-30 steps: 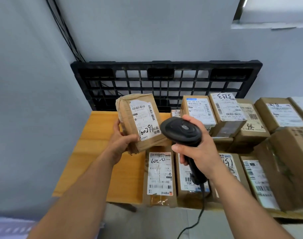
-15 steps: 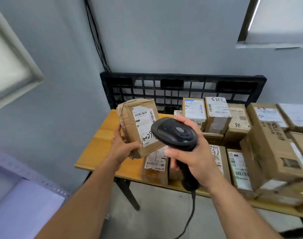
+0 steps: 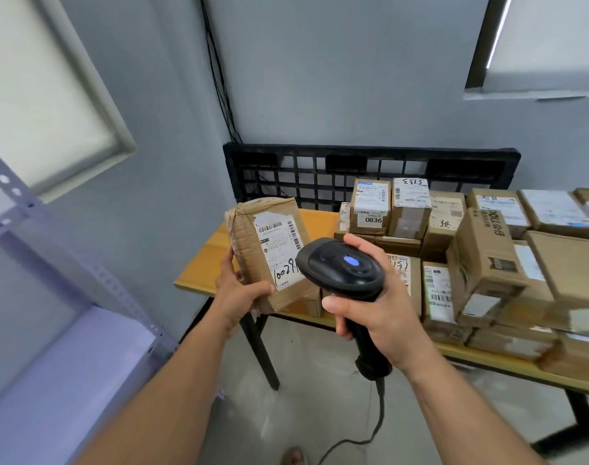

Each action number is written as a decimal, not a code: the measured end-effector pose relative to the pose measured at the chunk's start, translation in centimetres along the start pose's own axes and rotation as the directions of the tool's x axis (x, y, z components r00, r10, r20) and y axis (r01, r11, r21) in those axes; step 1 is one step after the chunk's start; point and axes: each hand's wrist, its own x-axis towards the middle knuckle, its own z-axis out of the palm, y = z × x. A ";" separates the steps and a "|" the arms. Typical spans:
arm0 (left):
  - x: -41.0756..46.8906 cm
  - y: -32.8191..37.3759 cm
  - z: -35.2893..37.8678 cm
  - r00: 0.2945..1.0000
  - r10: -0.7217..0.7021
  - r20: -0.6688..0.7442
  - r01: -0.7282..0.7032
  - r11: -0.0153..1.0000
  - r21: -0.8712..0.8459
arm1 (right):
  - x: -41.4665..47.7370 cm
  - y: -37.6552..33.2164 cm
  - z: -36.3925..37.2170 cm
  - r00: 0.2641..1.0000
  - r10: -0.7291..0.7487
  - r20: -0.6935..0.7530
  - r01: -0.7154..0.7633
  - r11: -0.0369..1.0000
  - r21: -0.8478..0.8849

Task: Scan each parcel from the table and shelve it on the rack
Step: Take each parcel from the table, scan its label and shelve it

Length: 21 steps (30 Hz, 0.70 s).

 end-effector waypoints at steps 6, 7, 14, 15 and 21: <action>-4.1 0.3 -2.1 0.998 0.045 -0.043 -0.046 0.999 -0.020 | -1.6 -0.6 1.3 0.998 -0.027 0.053 0.027 1.000 -0.003; -4.6 0.3 -2.7 0.997 0.052 -0.059 -0.054 0.998 -0.023 | -1.7 -0.7 1.6 0.998 -0.038 0.055 0.039 0.999 -0.012; -8.1 1.0 -8.3 0.967 0.164 -0.194 -0.171 0.985 -0.016 | -2.4 -1.7 5.3 0.988 -0.119 0.098 0.124 0.991 -0.047; -8.7 1.3 -9.3 0.963 0.167 -0.213 -0.174 0.985 -0.016 | -2.5 -1.8 6.1 0.986 -0.128 0.110 0.135 0.990 -0.052; -12.7 1.6 -17.1 0.912 0.270 -0.309 -0.277 0.961 0.020 | -3.1 -2.3 12.6 0.964 -0.181 0.194 0.193 0.980 -0.048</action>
